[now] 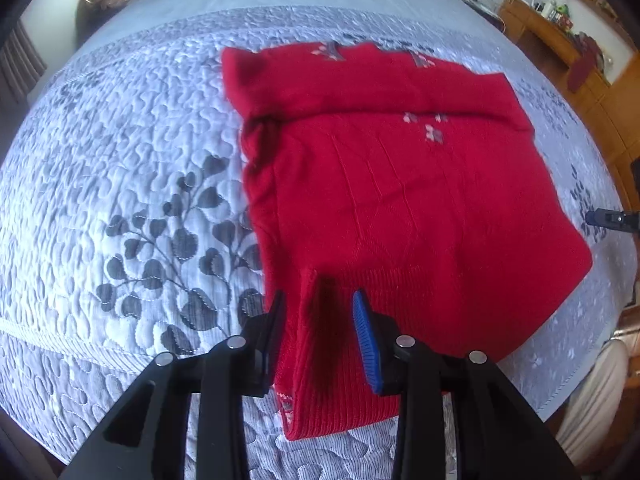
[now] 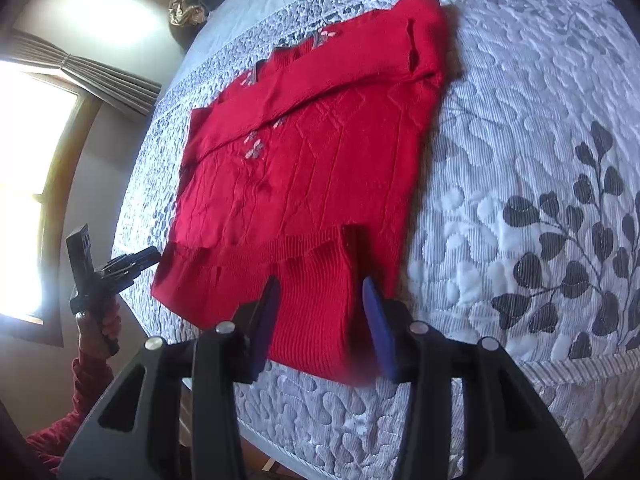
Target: Fold small clothes
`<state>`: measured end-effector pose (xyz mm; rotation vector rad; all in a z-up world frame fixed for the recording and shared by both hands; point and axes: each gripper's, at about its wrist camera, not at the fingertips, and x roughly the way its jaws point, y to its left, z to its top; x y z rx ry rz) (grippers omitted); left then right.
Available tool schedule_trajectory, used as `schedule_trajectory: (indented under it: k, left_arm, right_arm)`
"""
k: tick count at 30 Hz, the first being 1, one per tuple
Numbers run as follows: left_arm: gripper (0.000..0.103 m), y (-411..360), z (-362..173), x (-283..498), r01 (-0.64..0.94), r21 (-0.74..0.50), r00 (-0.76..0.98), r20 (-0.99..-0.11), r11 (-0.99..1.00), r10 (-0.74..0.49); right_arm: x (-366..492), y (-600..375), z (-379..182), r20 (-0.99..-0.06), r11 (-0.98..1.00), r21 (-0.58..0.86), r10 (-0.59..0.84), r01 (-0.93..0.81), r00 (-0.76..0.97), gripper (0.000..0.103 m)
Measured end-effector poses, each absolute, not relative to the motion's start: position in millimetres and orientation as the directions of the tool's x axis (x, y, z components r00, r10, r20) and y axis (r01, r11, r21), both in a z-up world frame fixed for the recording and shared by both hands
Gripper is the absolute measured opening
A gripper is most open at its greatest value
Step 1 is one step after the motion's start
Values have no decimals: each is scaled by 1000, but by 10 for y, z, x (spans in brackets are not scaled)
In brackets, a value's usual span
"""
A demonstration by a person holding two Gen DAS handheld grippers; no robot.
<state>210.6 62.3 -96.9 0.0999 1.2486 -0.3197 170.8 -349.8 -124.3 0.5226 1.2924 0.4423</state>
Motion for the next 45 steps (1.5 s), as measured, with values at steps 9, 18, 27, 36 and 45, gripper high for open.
schedule_trajectory:
  k: [9,18,27,36,45]
  left_arm:
    - [4,609,-1143,2141,270,-132,259,-944,954,-204]
    - [4,788,-1029,2208,223,-225,288,-914,949,-285]
    - [5,729,-1172,2183,261,-249,241,-919,933,-312]
    - [22,573,-1173,2123,330,-179,246,-932,927,-267]
    - [46,414,-1242,2058,384,-85,253,-948,919,-193]
  right_arm:
    - [1811,-3353,-1378,-796,815,578,575,-43,191,46]
    - [2000,-3368,-1495,-819,835,543,550,-92,165,53]
    - [1952,-3209,-1601,-837,832,526,544,-176,69,48]
    - [1860,-3265,-1450,-860,854,459,496,-244,121,55]
    - [1814,-3158,-1498,-908,878,349,403,-327,113,55]
